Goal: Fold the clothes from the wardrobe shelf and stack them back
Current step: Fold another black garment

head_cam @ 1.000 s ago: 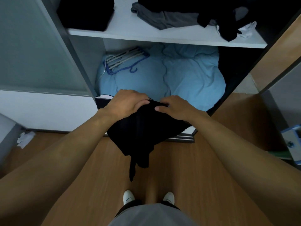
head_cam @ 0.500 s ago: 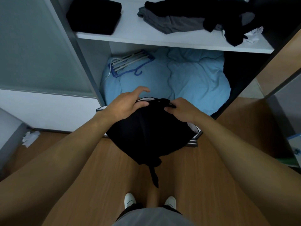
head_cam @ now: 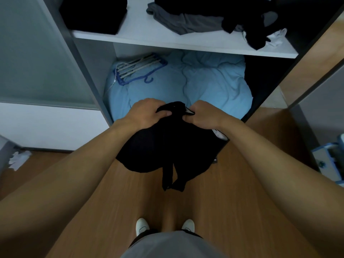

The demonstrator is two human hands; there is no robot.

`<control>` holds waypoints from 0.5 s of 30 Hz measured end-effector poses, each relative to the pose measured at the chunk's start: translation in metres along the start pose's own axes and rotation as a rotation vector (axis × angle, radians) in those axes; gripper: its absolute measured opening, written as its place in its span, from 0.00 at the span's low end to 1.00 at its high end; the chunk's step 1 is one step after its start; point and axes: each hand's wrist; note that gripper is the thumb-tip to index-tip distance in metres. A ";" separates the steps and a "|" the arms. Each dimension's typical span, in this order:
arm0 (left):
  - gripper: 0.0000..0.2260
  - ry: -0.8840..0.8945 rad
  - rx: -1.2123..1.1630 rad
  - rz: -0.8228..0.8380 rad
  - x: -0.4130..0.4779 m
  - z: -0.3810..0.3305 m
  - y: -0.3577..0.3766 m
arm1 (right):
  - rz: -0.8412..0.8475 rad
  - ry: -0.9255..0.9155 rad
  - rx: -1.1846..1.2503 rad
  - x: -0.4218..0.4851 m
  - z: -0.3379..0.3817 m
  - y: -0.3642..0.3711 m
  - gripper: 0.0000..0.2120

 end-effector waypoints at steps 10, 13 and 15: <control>0.19 0.014 0.153 0.001 0.013 -0.002 -0.011 | -0.148 -0.027 -0.110 -0.007 -0.011 0.004 0.06; 0.20 0.002 0.137 -0.023 0.012 -0.004 -0.015 | -0.249 -0.194 -0.056 -0.010 -0.015 0.009 0.13; 0.19 0.001 0.118 -0.032 0.011 -0.004 -0.017 | -0.289 -0.233 -0.119 -0.011 -0.013 0.014 0.08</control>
Point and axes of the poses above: each hand's wrist, its own x-axis towards the middle knuckle, its own y-axis out of the palm, z = x × y, and after that the axes turned 11 degrees about z, right-handed
